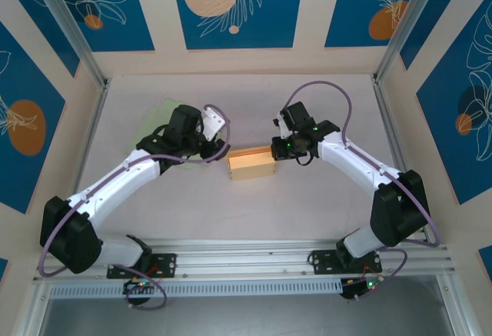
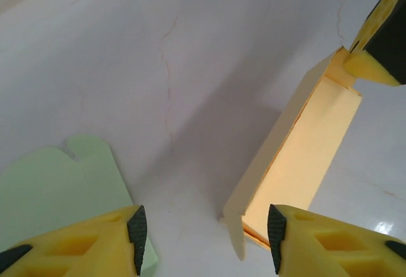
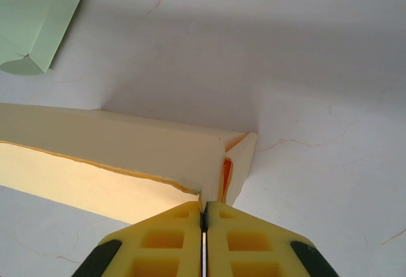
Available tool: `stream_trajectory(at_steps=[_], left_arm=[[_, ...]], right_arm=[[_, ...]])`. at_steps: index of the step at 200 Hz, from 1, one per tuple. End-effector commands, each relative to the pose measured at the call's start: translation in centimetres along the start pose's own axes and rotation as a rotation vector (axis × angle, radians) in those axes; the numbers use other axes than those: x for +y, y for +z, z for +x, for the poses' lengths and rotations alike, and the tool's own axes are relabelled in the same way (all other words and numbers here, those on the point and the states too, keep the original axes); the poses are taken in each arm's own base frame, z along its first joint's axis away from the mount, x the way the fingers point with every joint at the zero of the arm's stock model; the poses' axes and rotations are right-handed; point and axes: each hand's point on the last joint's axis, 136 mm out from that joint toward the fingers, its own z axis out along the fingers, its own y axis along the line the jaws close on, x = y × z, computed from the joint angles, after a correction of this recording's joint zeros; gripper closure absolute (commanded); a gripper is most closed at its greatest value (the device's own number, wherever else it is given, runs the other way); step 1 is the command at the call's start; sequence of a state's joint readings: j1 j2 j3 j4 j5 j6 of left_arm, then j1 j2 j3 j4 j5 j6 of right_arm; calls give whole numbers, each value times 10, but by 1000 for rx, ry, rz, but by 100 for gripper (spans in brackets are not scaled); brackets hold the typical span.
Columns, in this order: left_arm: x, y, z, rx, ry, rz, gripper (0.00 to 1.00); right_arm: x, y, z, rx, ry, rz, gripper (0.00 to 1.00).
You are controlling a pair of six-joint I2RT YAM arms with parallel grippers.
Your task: Fold the paper box
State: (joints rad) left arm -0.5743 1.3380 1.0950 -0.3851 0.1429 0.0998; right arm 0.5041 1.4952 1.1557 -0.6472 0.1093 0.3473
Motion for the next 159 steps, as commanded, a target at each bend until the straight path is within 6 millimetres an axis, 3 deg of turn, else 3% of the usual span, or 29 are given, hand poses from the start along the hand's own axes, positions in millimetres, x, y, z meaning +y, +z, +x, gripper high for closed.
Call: stream_trajectory(at_steps=[1,35,75,159], left_arm=[[-11,-2,20,99,-175,49,46],[-10,5,31,138,-216,41,55],[-23,19,34,179,-207,65,57],[-17,40,41,227,-175,-7,68]], right_arm=[[1,-2,4,1,-19,3,89],[1,-3,4,2,-24,3,89],[1,-1,5,6,-25,2,90],[3,1,4,7,-28,-4,90]])
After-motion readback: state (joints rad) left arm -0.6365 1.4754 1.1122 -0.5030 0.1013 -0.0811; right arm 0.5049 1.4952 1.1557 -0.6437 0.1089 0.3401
